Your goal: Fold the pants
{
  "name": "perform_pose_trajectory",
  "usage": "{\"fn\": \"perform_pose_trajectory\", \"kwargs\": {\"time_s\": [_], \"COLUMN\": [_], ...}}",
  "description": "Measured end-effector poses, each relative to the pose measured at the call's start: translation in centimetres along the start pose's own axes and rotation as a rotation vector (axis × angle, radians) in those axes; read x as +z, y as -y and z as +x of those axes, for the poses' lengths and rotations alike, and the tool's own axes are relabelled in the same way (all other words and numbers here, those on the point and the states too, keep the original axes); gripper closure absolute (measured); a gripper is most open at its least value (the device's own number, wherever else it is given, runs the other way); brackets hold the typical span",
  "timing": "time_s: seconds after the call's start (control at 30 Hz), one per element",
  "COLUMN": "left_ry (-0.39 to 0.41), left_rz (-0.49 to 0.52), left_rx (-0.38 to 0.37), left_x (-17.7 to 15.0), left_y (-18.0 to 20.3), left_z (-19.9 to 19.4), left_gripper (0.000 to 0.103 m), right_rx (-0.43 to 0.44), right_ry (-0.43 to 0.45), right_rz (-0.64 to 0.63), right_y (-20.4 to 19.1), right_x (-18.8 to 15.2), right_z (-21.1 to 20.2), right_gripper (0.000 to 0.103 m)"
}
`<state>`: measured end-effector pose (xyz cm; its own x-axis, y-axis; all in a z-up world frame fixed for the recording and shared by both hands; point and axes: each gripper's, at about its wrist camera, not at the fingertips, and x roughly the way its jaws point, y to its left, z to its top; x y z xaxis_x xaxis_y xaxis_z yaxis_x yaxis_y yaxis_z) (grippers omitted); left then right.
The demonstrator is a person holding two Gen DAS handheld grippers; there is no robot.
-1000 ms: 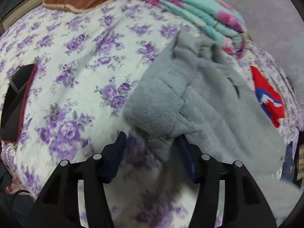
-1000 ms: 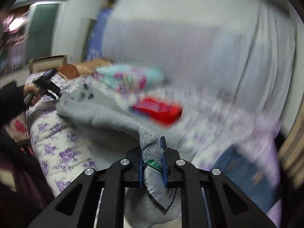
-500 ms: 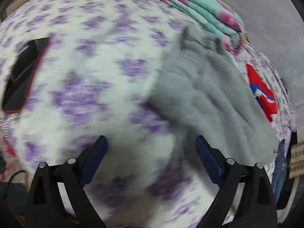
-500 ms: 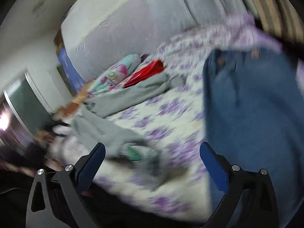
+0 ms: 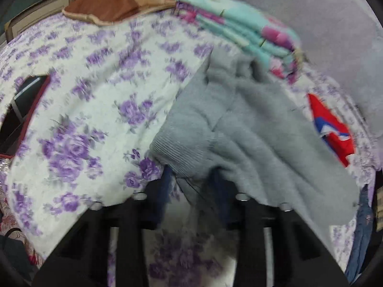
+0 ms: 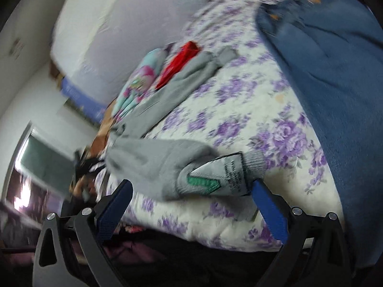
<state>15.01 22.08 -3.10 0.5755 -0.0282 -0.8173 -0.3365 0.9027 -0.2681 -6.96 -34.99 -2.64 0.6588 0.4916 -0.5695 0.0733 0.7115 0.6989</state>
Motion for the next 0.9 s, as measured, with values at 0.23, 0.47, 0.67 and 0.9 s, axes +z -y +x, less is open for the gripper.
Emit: {"fn": "perform_pose_trajectory", "kwargs": {"time_s": [0.23,0.47,0.67,0.9], "left_ry": [0.048,-0.125,-0.061,0.08], "left_rz": [-0.002,0.037,0.002,0.041], "left_rx": [0.044,0.015,-0.062,-0.115], "left_x": [0.2,0.7,0.7,-4.0], "left_y": [-2.3,1.4,2.6,-1.1], "left_z": [-4.5,2.7,2.2,-7.7], "left_gripper": [0.035,0.006,0.079,0.08], "right_rx": [-0.086,-0.189,-0.178,-0.339], "right_ry": [-0.024,0.035,0.378,0.155], "right_rz": [0.118,0.004,-0.37,-0.455], "right_y": [0.0,-0.7,-8.3,-2.4], "right_x": [-0.1,1.1,1.6,1.8], "right_z": [3.5,4.7,-2.2,1.1], "right_gripper": [0.003,0.07,0.072,0.042]}}
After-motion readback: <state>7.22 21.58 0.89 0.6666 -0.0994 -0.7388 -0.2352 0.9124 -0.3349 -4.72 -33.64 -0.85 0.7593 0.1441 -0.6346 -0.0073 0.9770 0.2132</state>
